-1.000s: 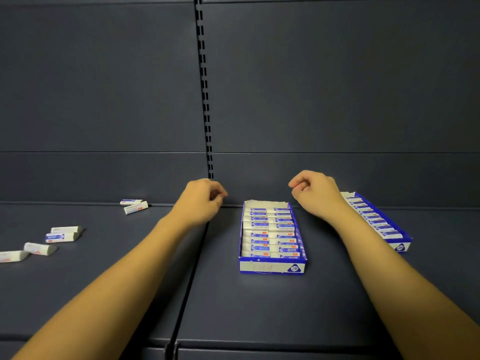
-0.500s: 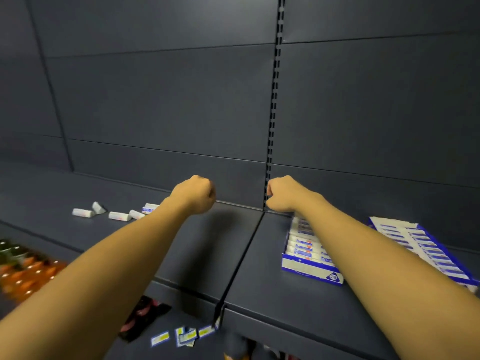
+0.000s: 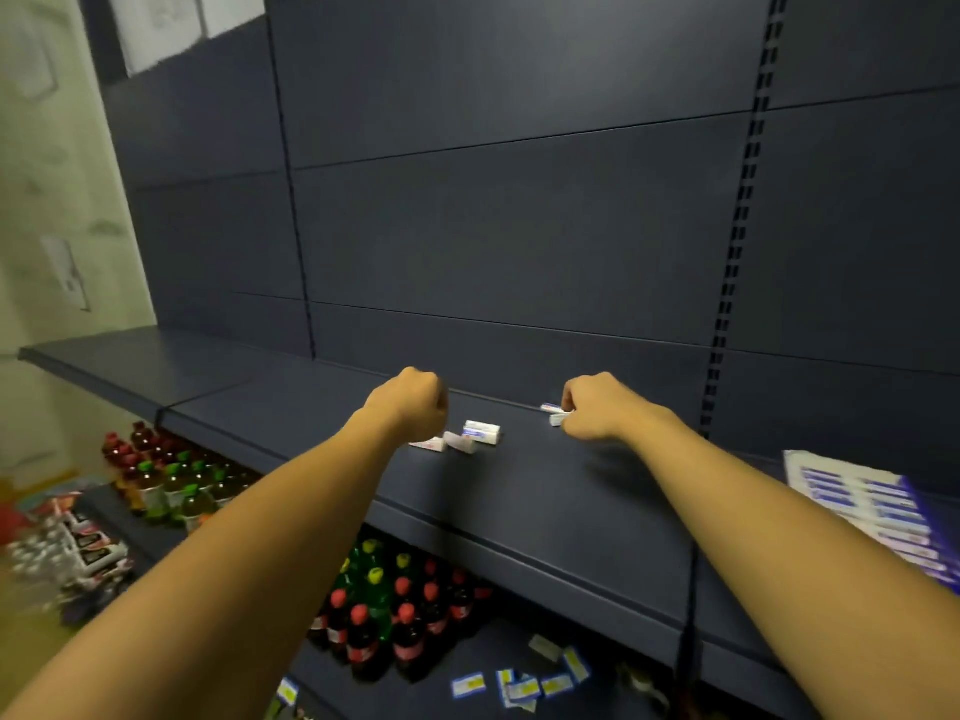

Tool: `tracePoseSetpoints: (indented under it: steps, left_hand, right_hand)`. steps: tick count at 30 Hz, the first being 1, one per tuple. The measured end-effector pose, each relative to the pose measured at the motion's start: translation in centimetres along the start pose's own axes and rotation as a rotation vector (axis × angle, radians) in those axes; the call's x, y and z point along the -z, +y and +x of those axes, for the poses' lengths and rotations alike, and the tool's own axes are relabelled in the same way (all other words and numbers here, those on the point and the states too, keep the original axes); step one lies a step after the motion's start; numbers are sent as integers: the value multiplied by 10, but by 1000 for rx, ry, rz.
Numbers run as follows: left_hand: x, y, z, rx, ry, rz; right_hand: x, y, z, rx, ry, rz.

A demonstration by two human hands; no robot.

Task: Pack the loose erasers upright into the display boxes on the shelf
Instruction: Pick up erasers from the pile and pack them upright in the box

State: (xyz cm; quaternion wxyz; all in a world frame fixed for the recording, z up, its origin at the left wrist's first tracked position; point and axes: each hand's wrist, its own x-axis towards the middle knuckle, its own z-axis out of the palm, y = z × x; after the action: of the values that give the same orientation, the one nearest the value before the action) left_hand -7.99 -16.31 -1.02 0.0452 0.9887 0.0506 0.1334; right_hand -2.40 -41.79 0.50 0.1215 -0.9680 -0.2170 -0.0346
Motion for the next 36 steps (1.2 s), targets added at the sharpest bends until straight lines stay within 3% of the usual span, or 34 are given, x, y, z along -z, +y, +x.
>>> tracePoseSetpoints:
  steps: [8, 17, 26, 31, 36]
  left_hand:
    - [11, -94, -2, -70, -8, -60]
    - [-10, -157, 31, -97, -19, -157]
    - [-39, -186, 83, -222, -117, -40]
    - [-50, -188, 108, -324, -117, -52]
    - [-59, -190, 128, -431, -224, -110]
  right_hand:
    - [-37, -94, 26, -23, -12, 24]
    - [-66, -131, 61, -8, 24, 58]
    - [-94, -155, 112, 41, 55, 136]
    - [-96, -163, 129, 68, 101, 151]
    - [-98, -172, 134, 46, 106, 117]
